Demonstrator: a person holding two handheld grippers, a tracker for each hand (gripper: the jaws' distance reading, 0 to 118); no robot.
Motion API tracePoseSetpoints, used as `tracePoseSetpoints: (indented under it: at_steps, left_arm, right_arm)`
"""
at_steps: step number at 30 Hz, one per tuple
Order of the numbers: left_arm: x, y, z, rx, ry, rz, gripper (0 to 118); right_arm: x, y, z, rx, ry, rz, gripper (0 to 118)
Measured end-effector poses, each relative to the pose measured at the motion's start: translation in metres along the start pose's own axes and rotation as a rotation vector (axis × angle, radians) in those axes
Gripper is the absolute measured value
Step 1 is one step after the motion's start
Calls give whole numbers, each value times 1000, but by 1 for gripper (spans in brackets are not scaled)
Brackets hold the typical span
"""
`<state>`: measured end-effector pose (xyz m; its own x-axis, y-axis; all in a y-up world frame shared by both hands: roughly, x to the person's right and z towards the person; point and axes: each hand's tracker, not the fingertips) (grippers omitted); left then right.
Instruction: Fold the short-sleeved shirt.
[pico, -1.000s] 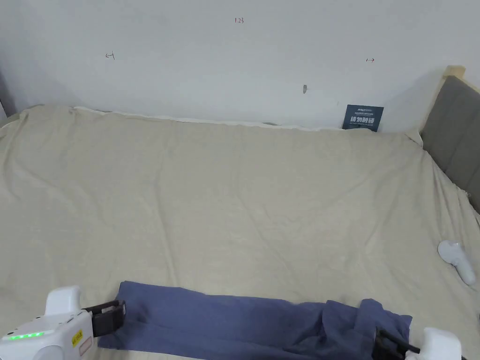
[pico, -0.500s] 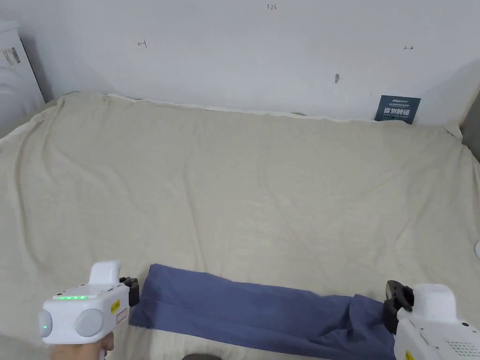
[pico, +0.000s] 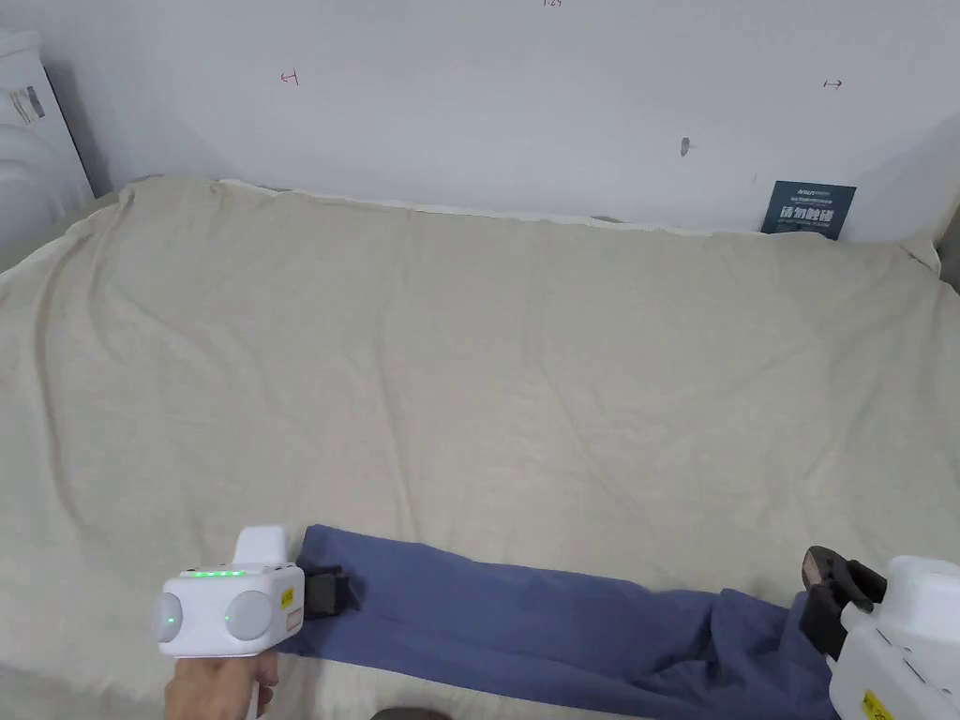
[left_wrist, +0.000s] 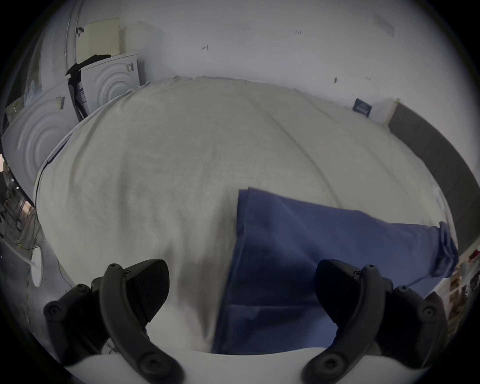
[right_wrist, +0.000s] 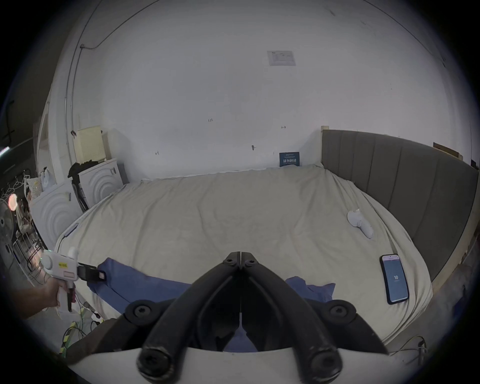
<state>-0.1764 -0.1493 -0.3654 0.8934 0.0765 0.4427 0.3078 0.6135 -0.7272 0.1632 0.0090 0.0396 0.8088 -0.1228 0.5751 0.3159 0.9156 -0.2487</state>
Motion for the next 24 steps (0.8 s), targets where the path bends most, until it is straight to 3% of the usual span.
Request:
tracePoseSetpoints:
  at_steps: [2,3,5,7,8,9,10,12,17,22,24]
  left_arm:
    - [14,-7,-4,-25,-24,-7,113]
    - [24,-12,-2,-3,57,-55,111]
    - [40,-16,3,14,86,-86,97]
    - [58,-14,18,-12,122,-15,71]
    - [68,-14,21,-8,143,-42,49]
    - [79,-15,22,-1,133,-110,12]
    - [86,-15,26,5,75,-130,12]
    - [102,-18,28,12,185,-207,12]
    - [75,-6,50,56,136,-101,12]
    - [52,20,70,167,255,-365,12]
    - [33,31,78,183,247,-335,12]
  right_arm:
    - [3,2,2,12,5,-22,0]
    - [4,2,2,15,0,-33,0]
    - [6,4,3,11,-6,-33,0]
    - [6,3,3,11,-13,-25,0]
    - [6,3,3,11,-17,-32,0]
    - [6,2,2,16,-21,-56,0]
    - [5,0,2,24,-24,-89,0]
    - [3,-3,3,18,-17,-103,0]
    - [2,-5,7,-1,-26,-58,0]
    - [8,-5,5,19,-39,-147,0]
    - [6,-5,4,26,-33,-160,0]
